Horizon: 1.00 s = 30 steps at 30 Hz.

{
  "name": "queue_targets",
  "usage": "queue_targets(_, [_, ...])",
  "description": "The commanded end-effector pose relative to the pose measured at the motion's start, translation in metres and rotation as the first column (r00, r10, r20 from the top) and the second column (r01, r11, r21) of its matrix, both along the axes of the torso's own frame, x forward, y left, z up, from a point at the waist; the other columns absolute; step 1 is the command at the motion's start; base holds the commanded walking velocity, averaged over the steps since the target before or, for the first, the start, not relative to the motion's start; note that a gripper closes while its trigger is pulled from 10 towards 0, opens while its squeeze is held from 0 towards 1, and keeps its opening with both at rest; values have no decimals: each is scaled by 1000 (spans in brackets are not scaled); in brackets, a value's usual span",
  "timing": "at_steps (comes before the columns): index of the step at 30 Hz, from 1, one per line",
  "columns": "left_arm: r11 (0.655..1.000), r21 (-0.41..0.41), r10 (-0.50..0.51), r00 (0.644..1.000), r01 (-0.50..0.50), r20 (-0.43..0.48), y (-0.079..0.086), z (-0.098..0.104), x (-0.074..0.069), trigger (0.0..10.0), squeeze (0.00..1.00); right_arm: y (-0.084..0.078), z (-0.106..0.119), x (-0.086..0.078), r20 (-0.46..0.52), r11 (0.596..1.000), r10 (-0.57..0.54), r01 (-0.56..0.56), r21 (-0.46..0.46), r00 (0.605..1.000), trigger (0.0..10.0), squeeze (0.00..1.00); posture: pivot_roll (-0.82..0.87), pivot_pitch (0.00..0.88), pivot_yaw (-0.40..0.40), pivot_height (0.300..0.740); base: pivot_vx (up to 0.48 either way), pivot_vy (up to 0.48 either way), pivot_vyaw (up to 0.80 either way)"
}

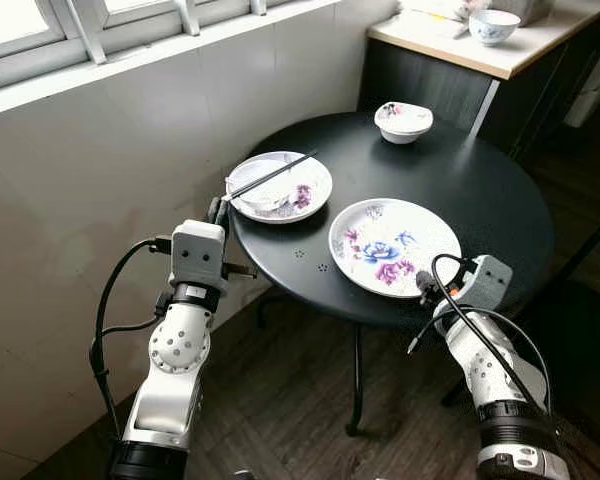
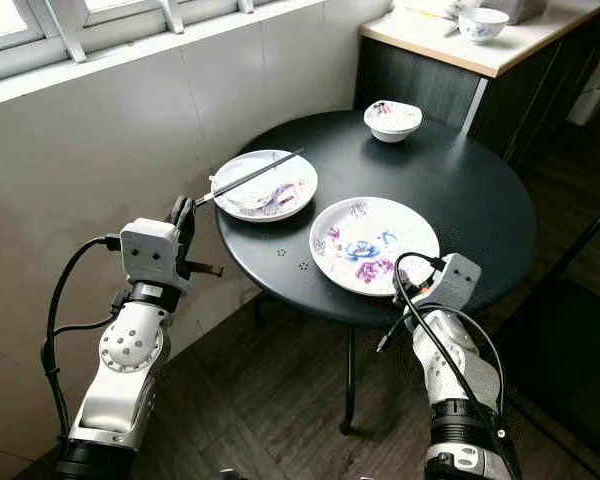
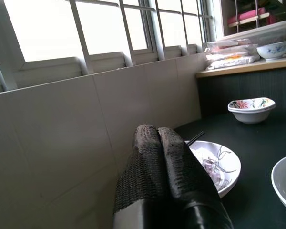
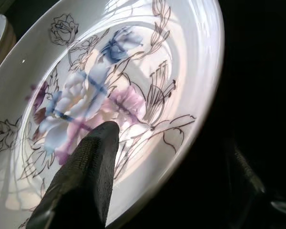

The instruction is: Kitchen organization

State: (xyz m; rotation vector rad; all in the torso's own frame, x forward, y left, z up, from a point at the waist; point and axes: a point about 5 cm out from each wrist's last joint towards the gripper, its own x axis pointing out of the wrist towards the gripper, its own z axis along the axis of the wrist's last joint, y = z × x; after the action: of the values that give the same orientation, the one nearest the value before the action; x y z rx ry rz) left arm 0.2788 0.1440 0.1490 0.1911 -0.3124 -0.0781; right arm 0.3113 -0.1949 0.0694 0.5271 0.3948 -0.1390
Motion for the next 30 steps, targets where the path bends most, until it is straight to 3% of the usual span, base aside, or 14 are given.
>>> queue_targets(1, [1000, 12, 0, 1000, 1, -18, -1, -2, 1, 10000, 0, 5, -6, 0, -24, 998, 32, -31, 48, 999, 10000, 0, 0, 35, 7, 740, 0, 0, 0])
queue_targets(8, [1000, 15, 3, 1000, -3, -23, -1, -3, 1, 10000, 0, 5, -8, 3, -19, 994, 44, -42, 100, 999, 10000, 0, 0, 33, 8, 740, 0, 0, 0])
queue_targets(9, [1000, 16, 2, 1000, -1, -24, -1, -4, 1, 10000, 0, 3, -8, 3, -16, 992, 35, -33, 121, 999, 7294, 0, 0, 33, 8, 740, 0, 0, 0])
queue_targets(10, [1000, 16, 2, 1000, -1, -24, -1, -4, 1, 10000, 0, 3, -8, 3, -16, 992, 35, -33, 121, 999, 7294, 0, 0, 33, 8, 740, 0, 0, 0])
queue_targets(11, [1000, 17, 2, 1000, -1, -25, -1, -4, 1, 10000, 0, 3, -9, 3, -18, 991, 27, -24, 133, 999, 0, 0, -1, 30, 9, 740, 0, 0, 0])
queue_targets(21, [1000, 24, -1, 999, 2, -34, -1, -6, 2, 10000, 0, -1, -10, 4, -24, 985, -16, 20, 173, 1000, 0, 0, 2, 24, 13, 740, 0, 0, 0])
queue_targets(30, [1000, 29, 0, 999, 1, -37, -1, -7, 2, 10000, 0, -4, -10, 3, -24, 987, -67, 70, 144, 997, 0, 0, 5, 18, 13, 740, 0, 0, 0])
